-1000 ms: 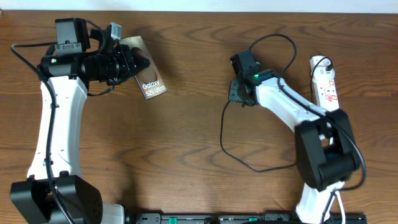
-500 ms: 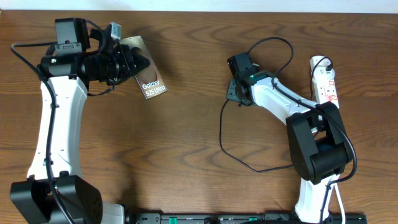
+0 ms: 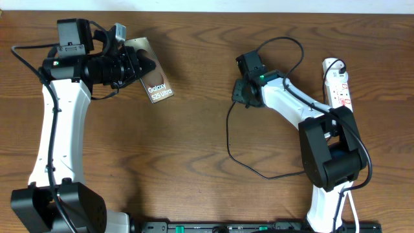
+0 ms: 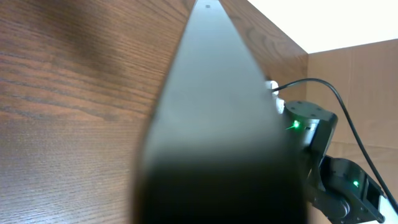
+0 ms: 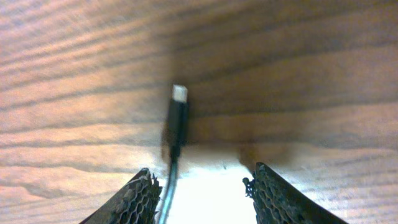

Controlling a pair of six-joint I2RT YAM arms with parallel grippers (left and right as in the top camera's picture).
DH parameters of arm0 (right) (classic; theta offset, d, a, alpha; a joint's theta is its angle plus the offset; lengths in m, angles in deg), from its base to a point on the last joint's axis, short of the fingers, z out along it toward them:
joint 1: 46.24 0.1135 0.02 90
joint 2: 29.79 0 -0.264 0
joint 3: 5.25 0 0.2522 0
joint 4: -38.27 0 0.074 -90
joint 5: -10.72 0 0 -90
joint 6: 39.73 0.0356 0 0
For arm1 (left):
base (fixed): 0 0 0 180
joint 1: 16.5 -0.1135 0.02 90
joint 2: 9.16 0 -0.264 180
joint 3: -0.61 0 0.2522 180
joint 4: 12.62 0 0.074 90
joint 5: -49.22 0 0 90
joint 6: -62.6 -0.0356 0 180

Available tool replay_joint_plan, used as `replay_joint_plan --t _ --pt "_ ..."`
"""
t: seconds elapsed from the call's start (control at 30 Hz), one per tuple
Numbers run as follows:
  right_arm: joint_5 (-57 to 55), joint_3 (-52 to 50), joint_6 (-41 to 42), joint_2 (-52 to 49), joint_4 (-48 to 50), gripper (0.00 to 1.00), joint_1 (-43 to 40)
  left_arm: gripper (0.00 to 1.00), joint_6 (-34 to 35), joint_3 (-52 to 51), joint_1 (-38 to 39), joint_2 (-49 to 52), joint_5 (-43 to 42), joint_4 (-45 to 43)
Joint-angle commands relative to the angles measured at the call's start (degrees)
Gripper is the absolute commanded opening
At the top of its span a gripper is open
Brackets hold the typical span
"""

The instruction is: Plug charger to phone and switch on socket

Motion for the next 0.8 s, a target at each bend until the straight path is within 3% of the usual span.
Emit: replay_joint_plan --t 0.0,0.4,0.77 --pt "-3.19 1.18 1.92 0.09 0.46 0.48 0.96 0.08 -1.01 0.85 -0.09 -0.83 -1.11 -0.26" --pt "-11.47 0.98 2.71 -1.18 0.07 0.41 5.6 0.08 -1.01 0.85 -0.09 -0.83 -1.14 -0.07" --pt "-8.7 0.98 0.52 -2.14 -13.42 0.41 2.49 0.07 -1.01 0.85 -0.09 -0.83 -1.11 -0.09"
